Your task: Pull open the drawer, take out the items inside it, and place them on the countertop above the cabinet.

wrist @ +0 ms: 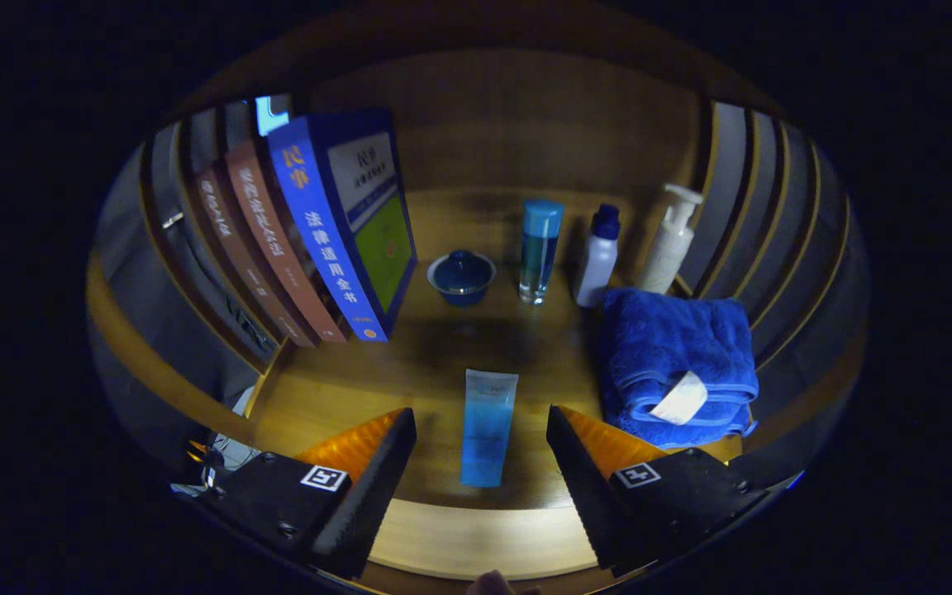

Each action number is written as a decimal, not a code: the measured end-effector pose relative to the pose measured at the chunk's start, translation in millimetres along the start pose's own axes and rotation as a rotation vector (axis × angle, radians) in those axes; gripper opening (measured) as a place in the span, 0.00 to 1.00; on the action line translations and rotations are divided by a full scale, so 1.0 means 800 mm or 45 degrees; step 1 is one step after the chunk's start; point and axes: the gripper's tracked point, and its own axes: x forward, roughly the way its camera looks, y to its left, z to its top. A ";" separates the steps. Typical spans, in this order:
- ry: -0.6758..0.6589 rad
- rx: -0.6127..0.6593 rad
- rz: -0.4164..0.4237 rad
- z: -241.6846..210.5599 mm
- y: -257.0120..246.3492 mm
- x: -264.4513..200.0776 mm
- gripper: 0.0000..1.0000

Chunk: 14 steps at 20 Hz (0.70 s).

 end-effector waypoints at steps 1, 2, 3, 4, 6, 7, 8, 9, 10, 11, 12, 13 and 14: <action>-0.063 0.002 0.005 0.003 0.004 -0.014 1.00; -0.123 0.007 0.016 0.005 0.008 -0.029 1.00; -0.187 0.010 0.018 0.008 0.010 -0.045 1.00; -0.256 0.010 0.018 0.013 0.010 -0.062 1.00; -0.376 0.030 0.039 0.016 0.017 -0.093 1.00; -0.426 0.046 0.060 0.014 0.023 -0.111 1.00; -0.473 0.048 0.066 0.012 0.023 -0.130 1.00; -0.524 0.040 0.068 0.009 0.023 -0.147 1.00; -0.580 0.025 0.065 0.007 0.022 -0.164 1.00; -0.645 0.008 0.060 0.004 0.022 -0.181 1.00; -0.709 0.002 0.053 -0.002 0.021 -0.198 1.00; -0.763 -0.004 0.054 -0.008 0.021 -0.214 1.00; -0.808 -0.002 0.048 -0.018 0.018 -0.229 1.00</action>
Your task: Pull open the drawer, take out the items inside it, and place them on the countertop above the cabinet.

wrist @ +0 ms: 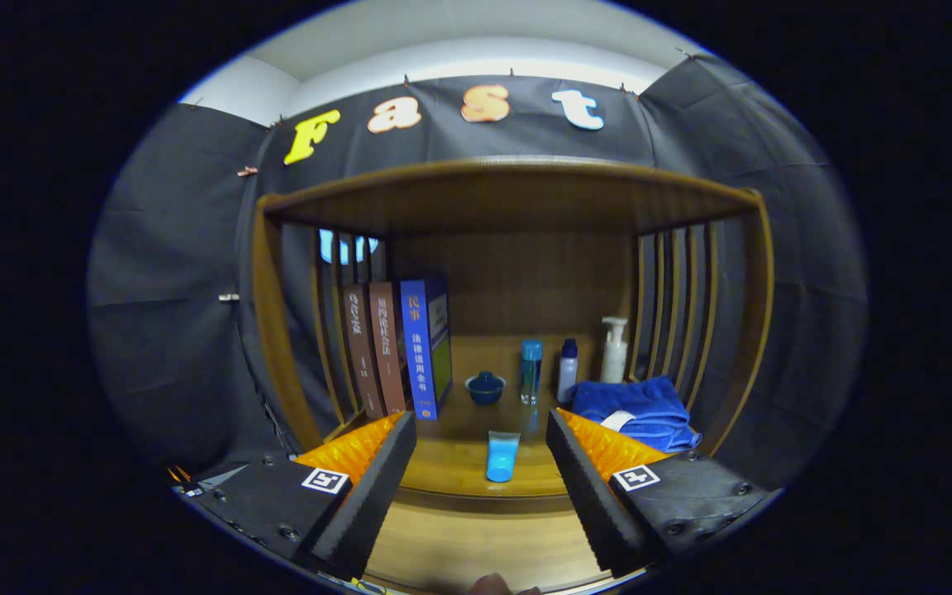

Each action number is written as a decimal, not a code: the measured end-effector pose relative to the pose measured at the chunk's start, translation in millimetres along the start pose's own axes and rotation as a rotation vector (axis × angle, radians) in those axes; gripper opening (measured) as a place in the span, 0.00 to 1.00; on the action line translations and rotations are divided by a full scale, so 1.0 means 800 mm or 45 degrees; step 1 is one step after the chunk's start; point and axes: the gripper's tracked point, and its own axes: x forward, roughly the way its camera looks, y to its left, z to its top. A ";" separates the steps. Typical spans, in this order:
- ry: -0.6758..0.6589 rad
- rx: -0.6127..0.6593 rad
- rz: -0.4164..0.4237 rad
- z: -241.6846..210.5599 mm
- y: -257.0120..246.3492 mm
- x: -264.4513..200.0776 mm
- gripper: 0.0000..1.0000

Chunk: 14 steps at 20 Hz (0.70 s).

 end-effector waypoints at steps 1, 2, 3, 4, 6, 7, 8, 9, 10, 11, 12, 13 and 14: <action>-0.044 -0.001 -0.006 0.001 -0.002 -0.020 1.00; -0.083 0.000 -0.011 0.002 -0.003 -0.038 1.00; -0.118 -0.001 -0.015 0.002 -0.005 -0.055 1.00; -0.149 0.001 -0.009 0.000 -0.004 -0.071 1.00; -0.180 -0.020 -0.005 -0.011 -0.005 -0.102 1.00; -0.183 -0.039 -0.017 -0.021 -0.011 -0.116 1.00; -0.185 -0.046 -0.019 -0.032 -0.013 -0.129 1.00; -0.176 -0.036 -0.033 -0.048 -0.016 -0.139 1.00; -0.163 -0.020 -0.041 -0.065 -0.020 -0.149 1.00; -0.145 -0.008 -0.053 -0.083 -0.025 -0.156 1.00; -0.126 -0.004 -0.064 -0.102 -0.031 -0.160 1.00; -0.106 -0.005 -0.076 -0.121 -0.036 -0.163 1.00; -0.097 -0.003 -0.080 -0.139 -0.038 -0.171 1.00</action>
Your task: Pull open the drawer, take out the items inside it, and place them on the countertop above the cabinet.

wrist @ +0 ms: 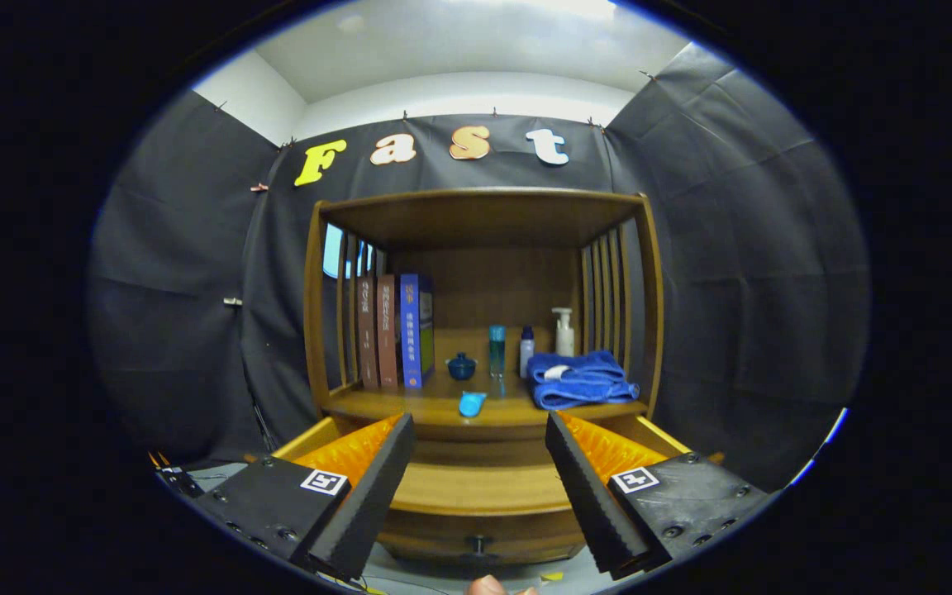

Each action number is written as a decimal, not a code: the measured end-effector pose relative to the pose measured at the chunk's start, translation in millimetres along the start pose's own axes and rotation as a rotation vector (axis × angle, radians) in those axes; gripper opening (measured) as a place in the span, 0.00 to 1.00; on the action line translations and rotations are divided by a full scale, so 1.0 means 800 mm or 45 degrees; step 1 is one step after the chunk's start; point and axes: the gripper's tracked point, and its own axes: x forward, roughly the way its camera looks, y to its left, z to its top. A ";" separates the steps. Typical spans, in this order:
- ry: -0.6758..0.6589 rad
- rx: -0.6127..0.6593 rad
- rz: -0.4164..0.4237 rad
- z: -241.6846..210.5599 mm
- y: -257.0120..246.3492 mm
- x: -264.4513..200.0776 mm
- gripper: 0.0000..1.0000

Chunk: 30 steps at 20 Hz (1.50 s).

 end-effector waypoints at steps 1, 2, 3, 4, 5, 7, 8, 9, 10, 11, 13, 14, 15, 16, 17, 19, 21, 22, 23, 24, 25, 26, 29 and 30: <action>0.023 0.003 -0.003 -0.019 -0.003 -0.003 1.00; 0.056 0.009 -0.005 -0.040 -0.003 -0.003 1.00; 0.088 0.019 -0.008 -0.060 -0.007 -0.004 1.00; 0.117 0.030 -0.013 -0.078 -0.008 -0.002 1.00; 0.132 0.031 -0.019 -0.094 -0.011 -0.002 1.00; 0.173 0.010 -0.028 -0.128 -0.014 0.004 1.00; 0.204 -0.003 -0.022 -0.147 -0.011 0.005 1.00; 0.235 -0.017 -0.014 -0.163 -0.009 0.004 1.00; 0.251 -0.034 -0.004 -0.174 -0.005 0.003 1.00; 0.260 -0.051 -0.002 -0.182 -0.002 0.003 1.00; 0.270 -0.073 -0.002 -0.192 0.004 0.007 1.00; 0.281 -0.080 -0.016 -0.196 0.003 0.013 1.00; 0.311 -0.085 -0.032 -0.203 0.002 0.014 1.00; 0.278 -0.070 -0.041 -0.199 0.007 0.013 1.00; 0.274 -0.085 -0.040 -0.195 0.009 0.012 1.00; 0.265 -0.096 -0.041 -0.195 0.010 0.010 1.00; 0.271 -0.085 -0.046 -0.194 0.011 0.011 1.00; 0.273 -0.083 -0.045 -0.192 0.012 0.014 1.00; 0.271 -0.078 -0.044 -0.191 0.013 0.019 1.00; 0.270 -0.077 -0.045 -0.191 0.013 0.024 1.00; 0.269 -0.079 -0.046 -0.191 0.014 0.031 1.00; 0.265 -0.083 -0.047 -0.191 0.013 0.039 1.00; 0.247 -0.095 -0.058 -0.188 0.016 0.063 1.00; 0.231 -0.098 -0.060 -0.183 0.018 0.070 1.00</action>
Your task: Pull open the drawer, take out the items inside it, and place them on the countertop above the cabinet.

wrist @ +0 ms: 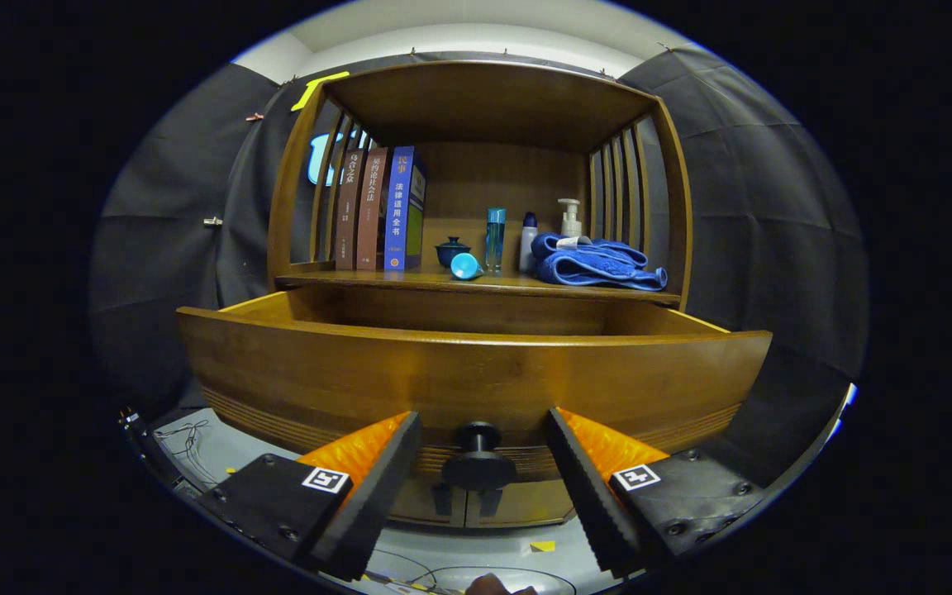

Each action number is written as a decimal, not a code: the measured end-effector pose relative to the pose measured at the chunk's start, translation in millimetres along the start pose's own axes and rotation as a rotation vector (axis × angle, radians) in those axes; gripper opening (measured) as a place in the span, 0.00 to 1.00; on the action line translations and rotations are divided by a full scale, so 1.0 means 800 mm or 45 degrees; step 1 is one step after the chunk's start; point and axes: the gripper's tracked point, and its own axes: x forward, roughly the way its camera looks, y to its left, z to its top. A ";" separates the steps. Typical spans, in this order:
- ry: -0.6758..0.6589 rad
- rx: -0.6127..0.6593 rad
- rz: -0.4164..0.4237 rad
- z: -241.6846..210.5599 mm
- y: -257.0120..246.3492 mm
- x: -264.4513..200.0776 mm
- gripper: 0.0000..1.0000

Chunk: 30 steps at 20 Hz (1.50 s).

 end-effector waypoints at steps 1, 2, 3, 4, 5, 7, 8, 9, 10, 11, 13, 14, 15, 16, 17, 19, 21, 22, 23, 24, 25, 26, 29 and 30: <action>0.010 -0.002 -0.007 -0.002 0.002 0.007 1.00; 0.007 -0.006 -0.011 0.010 0.007 0.009 0.99; 0.013 -0.001 -0.015 0.009 0.008 0.015 1.00; 0.013 0.004 -0.018 0.011 0.010 0.016 1.00; 0.014 0.006 -0.019 0.012 0.012 0.021 1.00; 0.010 0.004 -0.018 0.012 0.013 0.029 1.00; 0.009 0.000 -0.019 0.013 0.014 0.033 1.00; 0.009 -0.003 -0.020 0.014 0.014 0.038 1.00; 0.011 -0.004 -0.021 0.015 0.014 0.044 1.00; 0.013 -0.002 -0.021 0.015 0.015 0.050 1.00; 0.019 0.003 -0.023 0.017 0.017 0.061 1.00; 0.021 0.006 -0.025 0.018 0.018 0.067 1.00; 0.024 0.006 -0.026 0.018 0.019 0.072 1.00; 0.024 0.006 -0.027 0.019 0.019 0.078 1.00; 0.024 0.004 -0.029 0.021 0.020 0.083 1.00; 0.022 0.001 -0.030 0.021 0.021 0.093 1.00; 0.022 -0.005 -0.032 0.022 0.021 0.101 1.00; 0.026 -0.007 -0.032 0.023 0.022 0.106 1.00; 0.026 -0.009 -0.033 0.024 0.022 0.110 1.00; 0.030 -0.010 -0.033 0.024 0.022 0.114 1.00; 0.031 -0.008 -0.035 0.019 0.015 0.126 1.00; 0.031 -0.009 -0.037 0.019 0.016 0.131 1.00; 0.027 -0.044 -0.041 0.023 0.017 0.143 1.00; 0.033 -0.050 -0.041 0.023 0.018 0.146 1.00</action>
